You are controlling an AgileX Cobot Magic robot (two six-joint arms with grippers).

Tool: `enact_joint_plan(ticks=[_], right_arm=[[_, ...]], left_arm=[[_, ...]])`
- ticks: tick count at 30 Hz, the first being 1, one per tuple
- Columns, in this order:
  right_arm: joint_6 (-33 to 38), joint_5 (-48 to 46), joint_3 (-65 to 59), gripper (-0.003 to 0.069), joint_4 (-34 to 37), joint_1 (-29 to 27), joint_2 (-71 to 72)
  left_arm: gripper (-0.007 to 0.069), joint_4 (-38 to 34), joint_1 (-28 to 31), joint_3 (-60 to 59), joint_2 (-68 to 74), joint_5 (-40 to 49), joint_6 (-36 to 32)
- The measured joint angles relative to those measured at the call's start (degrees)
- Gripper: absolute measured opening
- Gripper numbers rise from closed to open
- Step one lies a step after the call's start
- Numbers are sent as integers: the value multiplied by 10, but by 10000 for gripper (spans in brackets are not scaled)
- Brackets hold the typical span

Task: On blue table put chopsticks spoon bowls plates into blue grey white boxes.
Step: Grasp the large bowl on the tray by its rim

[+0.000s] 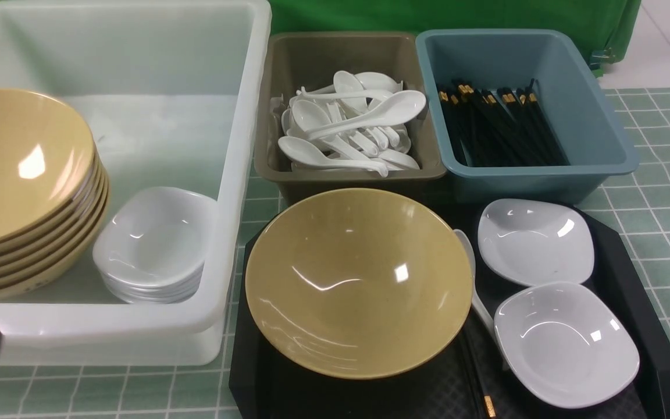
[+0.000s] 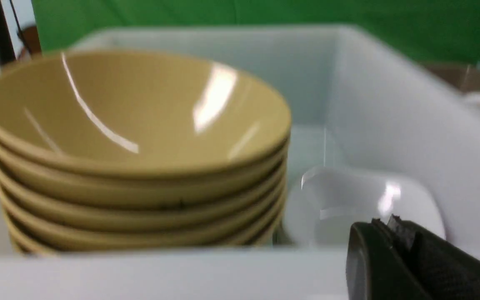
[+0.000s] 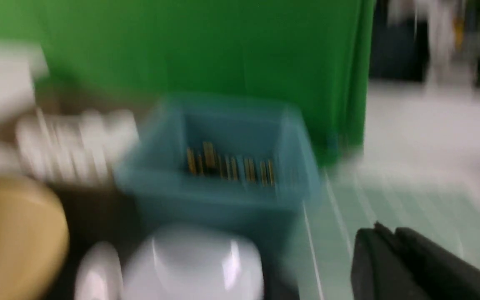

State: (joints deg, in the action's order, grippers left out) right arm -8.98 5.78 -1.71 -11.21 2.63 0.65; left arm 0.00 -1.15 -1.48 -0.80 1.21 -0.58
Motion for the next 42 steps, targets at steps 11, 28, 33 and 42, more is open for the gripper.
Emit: enact_joint_plan(ticks=[11,28,33,42], right_arm=[[-145,405,0,108,-4,0,1],[-71,-62,254,108,-4,0,-164],[-52,-260,255,107,1,8,-273],[302,-394,255,35,235,121,-392]], left_arm=[[2,0,0,0,0,-401,9],[5,-61,0,352,223,-68,6],[5,-79,-13,394,344,96,50],[5,-207,-178,597,578,409,-97]])
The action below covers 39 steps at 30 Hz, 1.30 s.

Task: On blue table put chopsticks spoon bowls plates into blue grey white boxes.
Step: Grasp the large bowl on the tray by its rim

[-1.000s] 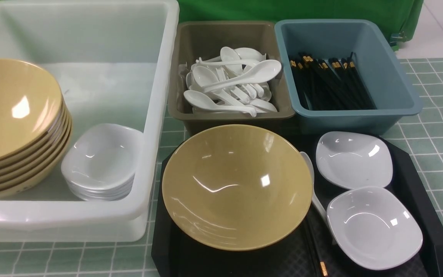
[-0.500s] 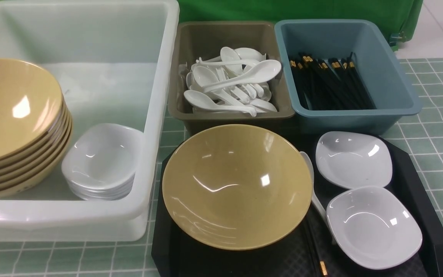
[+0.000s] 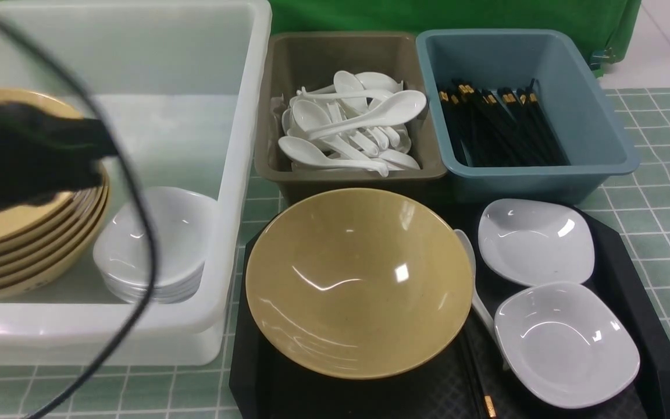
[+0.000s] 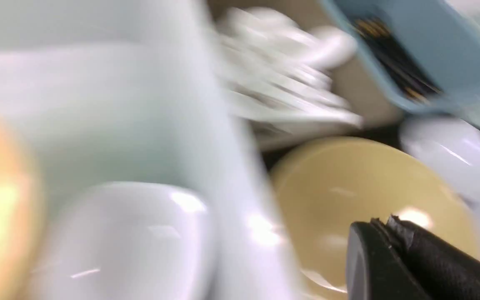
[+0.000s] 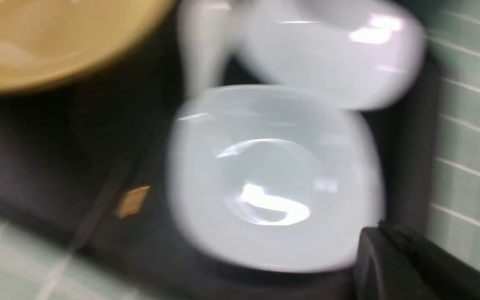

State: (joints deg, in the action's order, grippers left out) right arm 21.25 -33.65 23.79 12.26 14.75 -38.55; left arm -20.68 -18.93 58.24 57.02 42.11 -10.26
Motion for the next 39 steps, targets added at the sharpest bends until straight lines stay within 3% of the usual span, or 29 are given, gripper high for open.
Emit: enact_joint_plan(ticks=[3,7,16,22,32,36,39], right_arm=[[52,9,0,35,50,34,-32],[77,12,0,35,81,82,-80],[100,12,0,35,85,145,-116],[105,12,0,35,85,147,-116],[107,25,0,36,85,147,-116],[107,25,0,36,85,147,-116],[107,25,0,36,85,147,-116]], left_arm=[[5,-46,-69,47,77,9,-24],[5,-44,-151,88,192,0,-34],[5,111,-244,244,491,91,29],[5,118,-271,288,575,110,36],[5,-91,-297,292,570,105,-97],[16,-42,-269,300,544,100,-53],[83,45,-236,308,521,106,1]])
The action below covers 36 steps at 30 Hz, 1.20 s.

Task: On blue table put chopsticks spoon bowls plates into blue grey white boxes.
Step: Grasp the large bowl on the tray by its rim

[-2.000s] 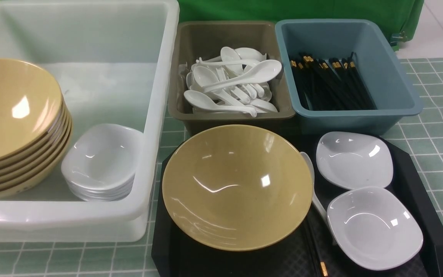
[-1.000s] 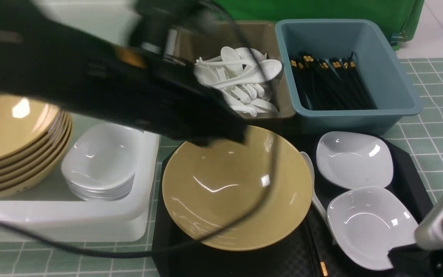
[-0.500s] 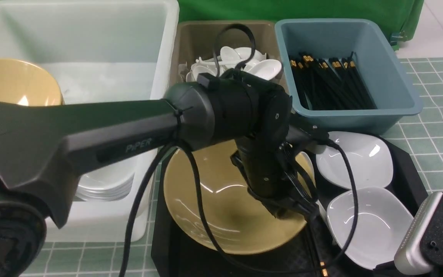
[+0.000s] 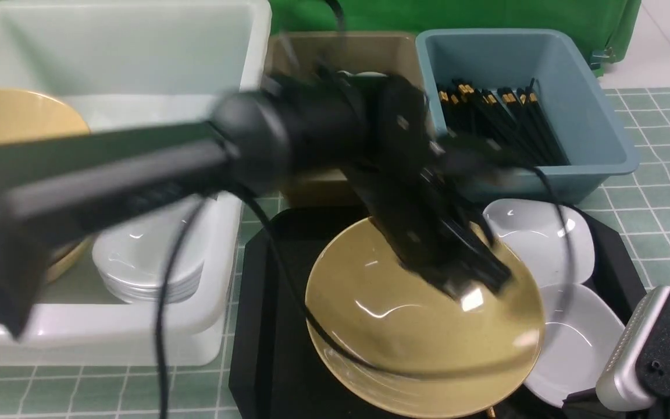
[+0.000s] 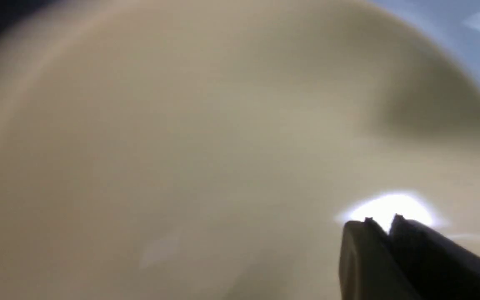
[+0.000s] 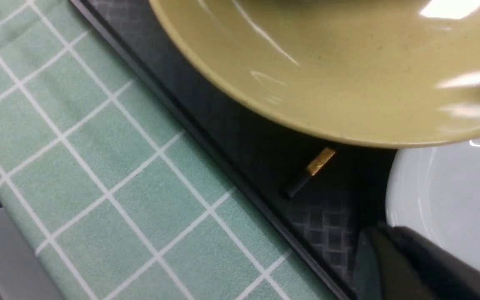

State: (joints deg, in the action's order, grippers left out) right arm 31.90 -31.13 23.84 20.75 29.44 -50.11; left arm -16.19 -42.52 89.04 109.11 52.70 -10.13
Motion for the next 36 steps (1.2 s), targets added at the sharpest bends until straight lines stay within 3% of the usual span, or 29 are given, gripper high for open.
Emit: enact_joint_plan(ticks=[1,5,9,13,17,24,31,36], right_arm=[[0,0,0,36,0,0,0],[0,0,0,36,0,0,0],[0,3,0,36,0,0,0],[0,4,0,36,0,0,0],[0,4,0,36,0,0,0],[0,4,0,36,0,0,0],[0,4,0,36,0,0,0],[0,4,0,38,0,0,0]], left_arm=[[89,14,5,0,-3,1,3],[301,148,48,3,-14,27,76],[528,179,53,3,15,43,101],[583,179,53,3,53,43,101],[521,176,53,3,73,48,94],[255,154,52,9,70,59,80],[160,141,53,11,44,74,67],[20,135,50,9,-14,83,34]])
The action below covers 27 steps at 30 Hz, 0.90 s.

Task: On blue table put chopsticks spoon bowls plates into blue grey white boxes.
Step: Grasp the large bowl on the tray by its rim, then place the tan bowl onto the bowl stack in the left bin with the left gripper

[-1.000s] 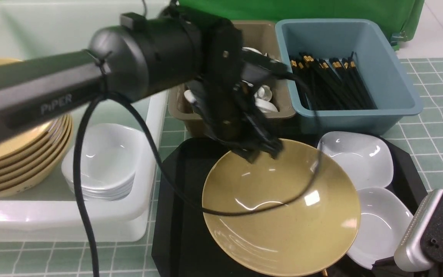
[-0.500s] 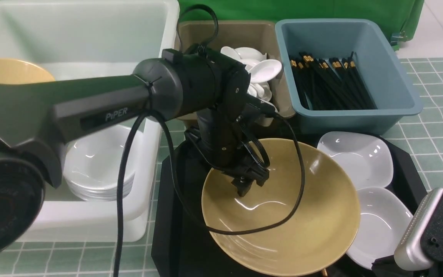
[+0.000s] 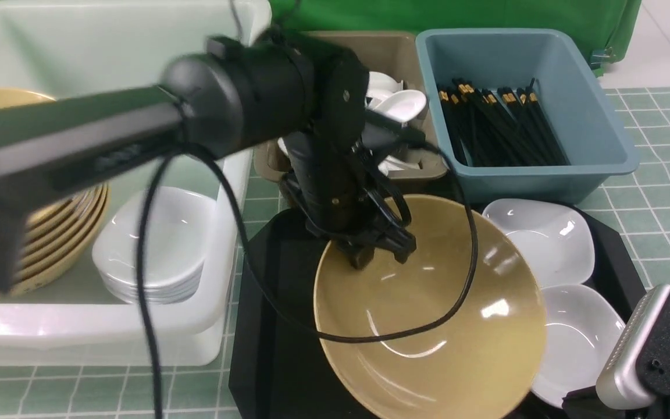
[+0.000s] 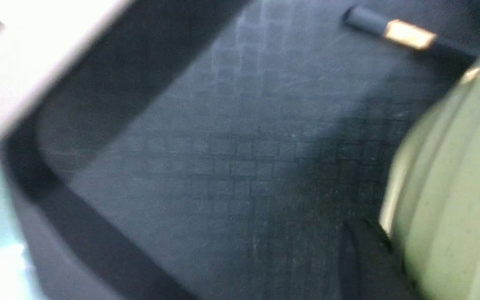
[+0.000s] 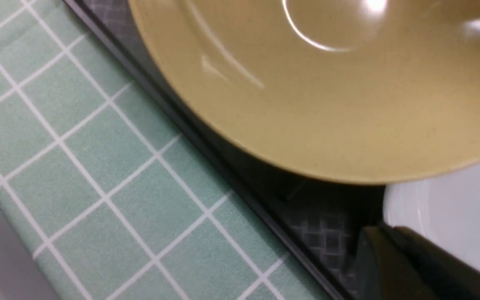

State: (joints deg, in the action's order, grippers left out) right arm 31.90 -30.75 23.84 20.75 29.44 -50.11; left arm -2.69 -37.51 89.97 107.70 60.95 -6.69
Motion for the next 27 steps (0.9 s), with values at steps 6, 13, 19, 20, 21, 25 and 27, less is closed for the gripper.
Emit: enact_joint_plan(ticks=[6,13,19,20,21,25,27], right_arm=[[0,0,0,43,0,0,0],[0,-4,0,47,1,0,0],[0,-3,0,50,1,0,0],[0,-2,0,50,1,0,0],[0,-2,0,51,1,0,0],[0,0,0,55,1,0,0],[0,0,0,56,1,0,0]], left_arm=[[6,-48,36,-4,-111,17,-70],[6,-66,188,-5,-237,15,-67],[6,-54,450,-10,-306,-14,-9],[6,-59,498,-16,-310,-22,-8],[6,-59,505,-16,-311,-22,-8],[6,-103,631,-82,-312,-47,-7],[6,-115,661,-112,-312,-61,-7]])
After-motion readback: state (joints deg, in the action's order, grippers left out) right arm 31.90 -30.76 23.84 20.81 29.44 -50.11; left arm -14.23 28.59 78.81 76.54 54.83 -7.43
